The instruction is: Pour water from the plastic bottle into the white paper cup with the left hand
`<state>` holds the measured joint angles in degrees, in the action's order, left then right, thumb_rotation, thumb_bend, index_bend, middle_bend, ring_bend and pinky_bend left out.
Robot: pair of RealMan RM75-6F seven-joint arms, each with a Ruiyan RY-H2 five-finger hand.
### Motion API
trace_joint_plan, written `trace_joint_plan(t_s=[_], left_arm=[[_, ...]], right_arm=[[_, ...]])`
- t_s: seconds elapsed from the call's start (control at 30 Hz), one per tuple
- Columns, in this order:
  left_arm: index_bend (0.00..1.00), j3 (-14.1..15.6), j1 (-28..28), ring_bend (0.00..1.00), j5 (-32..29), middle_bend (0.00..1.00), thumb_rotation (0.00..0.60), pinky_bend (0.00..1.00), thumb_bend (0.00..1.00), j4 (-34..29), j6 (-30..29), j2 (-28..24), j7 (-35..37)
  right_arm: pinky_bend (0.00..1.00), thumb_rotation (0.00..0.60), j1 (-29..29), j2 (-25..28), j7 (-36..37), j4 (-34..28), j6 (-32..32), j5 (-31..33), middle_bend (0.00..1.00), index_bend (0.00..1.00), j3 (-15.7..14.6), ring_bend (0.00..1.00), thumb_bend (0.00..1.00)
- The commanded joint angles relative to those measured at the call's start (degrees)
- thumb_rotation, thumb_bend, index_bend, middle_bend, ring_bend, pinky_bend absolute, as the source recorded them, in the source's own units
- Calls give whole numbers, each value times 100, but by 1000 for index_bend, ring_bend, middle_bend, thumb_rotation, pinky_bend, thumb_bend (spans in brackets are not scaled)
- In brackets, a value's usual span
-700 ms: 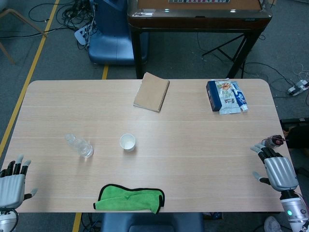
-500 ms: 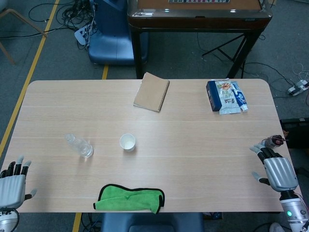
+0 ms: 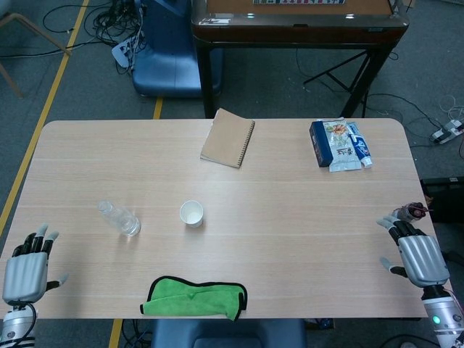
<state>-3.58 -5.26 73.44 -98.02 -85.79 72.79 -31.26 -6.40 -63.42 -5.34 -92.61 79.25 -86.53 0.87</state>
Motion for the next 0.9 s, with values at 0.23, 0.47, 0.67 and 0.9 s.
trace_joint_plan(t_s=[0.23,0.47,0.67,0.9], left_arm=[[161,-573,-455,120,-346,86,600,257,0,140,545,203,920],[149,-907,-728,119,-717,86,600,257,0,441,921,384,1523],[145,-1040,-923,118,-1052,86,600,256,0,556,1302,518,1847],[144,-1117,-1117,119,-1255,86,600,257,0,668,1570,638,2056]], right_arm=[[466,600,21,47,78,-20,62,-37,214,229,0,223,173],[466,600,45,101,171,-37,131,-59,214,229,12,223,172],[466,600,56,127,211,-46,155,-67,214,229,16,223,172],[466,600,63,141,235,-45,167,-63,214,229,22,223,173]])
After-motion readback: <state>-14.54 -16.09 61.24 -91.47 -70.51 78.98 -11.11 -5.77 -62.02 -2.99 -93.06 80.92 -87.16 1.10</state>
